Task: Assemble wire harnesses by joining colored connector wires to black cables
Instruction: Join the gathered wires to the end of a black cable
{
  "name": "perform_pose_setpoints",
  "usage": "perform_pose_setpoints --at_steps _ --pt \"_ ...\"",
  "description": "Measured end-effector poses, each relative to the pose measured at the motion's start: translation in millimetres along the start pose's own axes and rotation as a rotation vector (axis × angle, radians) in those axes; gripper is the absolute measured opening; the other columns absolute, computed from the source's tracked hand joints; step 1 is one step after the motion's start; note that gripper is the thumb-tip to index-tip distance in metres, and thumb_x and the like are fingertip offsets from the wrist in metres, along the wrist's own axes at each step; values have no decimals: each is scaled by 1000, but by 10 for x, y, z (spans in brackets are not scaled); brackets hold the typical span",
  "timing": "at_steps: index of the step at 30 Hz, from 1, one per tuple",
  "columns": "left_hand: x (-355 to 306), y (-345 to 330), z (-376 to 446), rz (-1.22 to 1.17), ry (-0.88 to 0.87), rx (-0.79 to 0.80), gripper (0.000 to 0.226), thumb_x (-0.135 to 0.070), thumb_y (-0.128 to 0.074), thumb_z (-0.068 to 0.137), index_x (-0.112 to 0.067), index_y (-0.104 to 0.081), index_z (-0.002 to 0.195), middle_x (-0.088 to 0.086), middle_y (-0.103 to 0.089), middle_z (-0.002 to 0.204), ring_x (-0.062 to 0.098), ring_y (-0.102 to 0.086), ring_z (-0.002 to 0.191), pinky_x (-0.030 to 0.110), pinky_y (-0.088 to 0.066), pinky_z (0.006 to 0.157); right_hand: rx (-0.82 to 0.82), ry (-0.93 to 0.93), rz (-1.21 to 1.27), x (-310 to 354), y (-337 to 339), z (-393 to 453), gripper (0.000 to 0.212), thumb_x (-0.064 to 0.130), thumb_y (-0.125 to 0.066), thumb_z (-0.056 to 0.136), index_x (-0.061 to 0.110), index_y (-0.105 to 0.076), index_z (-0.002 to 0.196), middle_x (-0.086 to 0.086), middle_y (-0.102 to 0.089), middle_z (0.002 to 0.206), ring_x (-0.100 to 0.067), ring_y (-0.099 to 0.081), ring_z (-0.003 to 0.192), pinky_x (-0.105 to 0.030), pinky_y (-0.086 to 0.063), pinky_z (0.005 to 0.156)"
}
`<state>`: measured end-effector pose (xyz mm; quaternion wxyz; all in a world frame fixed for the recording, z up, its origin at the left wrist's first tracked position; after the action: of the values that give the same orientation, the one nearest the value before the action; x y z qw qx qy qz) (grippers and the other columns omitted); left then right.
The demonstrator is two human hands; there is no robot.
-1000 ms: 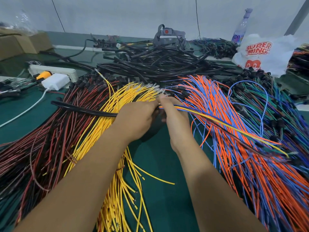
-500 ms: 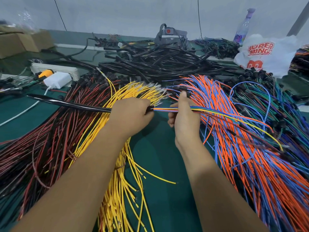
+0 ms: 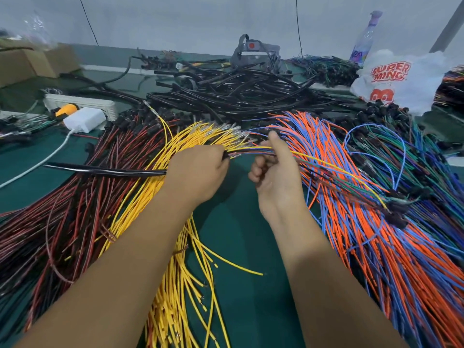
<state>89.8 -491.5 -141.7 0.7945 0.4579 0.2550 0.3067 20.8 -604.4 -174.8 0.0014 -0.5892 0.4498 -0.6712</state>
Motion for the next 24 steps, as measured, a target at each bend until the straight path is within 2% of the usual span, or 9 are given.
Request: perform_pose_setpoints --at_steps 4,9,11,13,16,18,20,22,24 --pt "102 -33 16 40 31 -17 36 -32 -39 99 -20 -33 66 -4 -40 59 16 -37 51 28 -18 44 -78 28 107 49 101 21 32 40 -56 94 18 -57 72 1 -48 50 -10 -41 44 -19 -31 41" --pt "100 -32 1 44 -10 14 23 -31 -47 95 -18 -43 76 -8 -36 58 24 -43 60 26 -18 45 -193 197 -203 141 164 -5 37 34 -49 99 13 -57 69 5 -50 44 -8 -41 38 -16 -33 39" --pt "29 -15 -12 30 -51 19 22 -28 -49 93 -19 -40 75 -8 -34 58 24 -42 63 28 -18 46 -134 259 -318 145 94 -23 32 29 -48 100 10 -57 75 9 -47 46 -6 -39 39 -15 -31 39" --pt "-97 6 -28 -17 -122 27 19 -28 -51 92 -20 -41 78 -8 -37 60 26 -46 67 30 -23 50 -24 313 -440 99 -19 -47 30 24 -47 100 11 -56 75 10 -47 52 -7 -40 48 -18 -32 48" --pt "-246 22 -53 -52 -200 44 14 -30 -52 94 -17 -55 94 2 -61 80 29 -57 80 31 -29 57 59 297 -559 22 -105 -61 26 22 -47 100 14 -54 76 -1 -48 68 -13 -38 61 -25 -30 58" --pt "-254 23 -47 -65 -189 37 17 -30 -48 96 -16 -56 98 4 -62 83 30 -58 82 32 -29 58 77 218 -509 -12 -103 -47 23 23 -50 99 15 -53 78 -3 -40 64 -13 -32 56 -24 -26 54" --pt "-203 4 -25 -121 -122 31 16 -29 -43 97 -18 -48 86 -2 -49 70 28 -52 74 33 -29 58 92 122 -353 -33 -99 -35 17 25 -56 95 14 -54 82 0 -35 55 -11 -29 47 -21 -24 45" --pt "-139 -34 1 -165 -50 37 24 -29 -40 98 -20 -38 76 -7 -38 64 25 -44 66 34 -28 55 89 56 -172 -29 -93 -29 14 26 -61 91 18 -55 82 4 -36 50 -9 -32 42 -20 -25 42" --pt "-77 -59 8 -182 -6 32 34 -31 -39 99 -22 -32 67 -6 -39 61 22 -41 59 34 -24 50 45 32 -40 10 -56 -18 15 28 -63 89 18 -54 82 4 -41 51 -8 -37 41 -20 -28 41"
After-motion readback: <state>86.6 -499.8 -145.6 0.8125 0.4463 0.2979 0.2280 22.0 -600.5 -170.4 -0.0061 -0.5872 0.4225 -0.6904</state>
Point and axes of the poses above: each hand's wrist, its own z-axis towards the middle knuckle, its own y-axis out of the back of the hand, x = y × z, the point moved 7 cm from there along z, towards the middle knuckle
